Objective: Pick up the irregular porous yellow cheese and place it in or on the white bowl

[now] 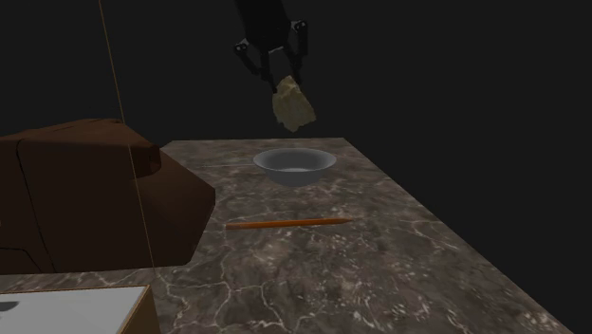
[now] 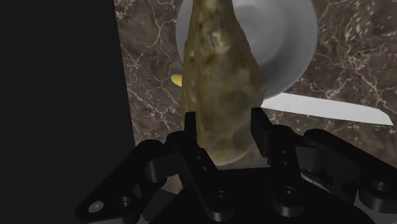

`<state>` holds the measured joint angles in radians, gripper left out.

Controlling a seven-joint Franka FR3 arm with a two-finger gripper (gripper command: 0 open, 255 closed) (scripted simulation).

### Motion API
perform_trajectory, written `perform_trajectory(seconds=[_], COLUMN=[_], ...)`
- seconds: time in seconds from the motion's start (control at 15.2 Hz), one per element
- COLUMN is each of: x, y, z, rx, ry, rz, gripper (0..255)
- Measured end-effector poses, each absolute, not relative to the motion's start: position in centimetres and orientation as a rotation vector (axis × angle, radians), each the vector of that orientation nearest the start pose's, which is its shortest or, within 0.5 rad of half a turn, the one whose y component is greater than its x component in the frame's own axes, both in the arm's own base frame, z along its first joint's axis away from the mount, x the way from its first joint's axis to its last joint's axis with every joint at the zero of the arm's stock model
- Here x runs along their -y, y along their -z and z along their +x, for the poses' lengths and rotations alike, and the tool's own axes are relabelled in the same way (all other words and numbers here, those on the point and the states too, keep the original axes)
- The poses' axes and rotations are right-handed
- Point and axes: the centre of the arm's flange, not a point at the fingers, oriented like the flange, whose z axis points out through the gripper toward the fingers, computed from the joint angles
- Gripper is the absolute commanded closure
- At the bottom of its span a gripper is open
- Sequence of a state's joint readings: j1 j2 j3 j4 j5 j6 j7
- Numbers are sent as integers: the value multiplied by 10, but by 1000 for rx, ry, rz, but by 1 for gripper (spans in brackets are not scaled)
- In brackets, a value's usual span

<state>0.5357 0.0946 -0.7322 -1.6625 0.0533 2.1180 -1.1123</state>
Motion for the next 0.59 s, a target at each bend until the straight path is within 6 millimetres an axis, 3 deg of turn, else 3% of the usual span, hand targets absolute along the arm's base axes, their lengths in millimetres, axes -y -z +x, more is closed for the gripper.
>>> perform_trajectory(seconds=[0.59], x=[101], y=[-547], z=[611], rx=[1473], ry=[506], rz=[-3005], gripper=[255])
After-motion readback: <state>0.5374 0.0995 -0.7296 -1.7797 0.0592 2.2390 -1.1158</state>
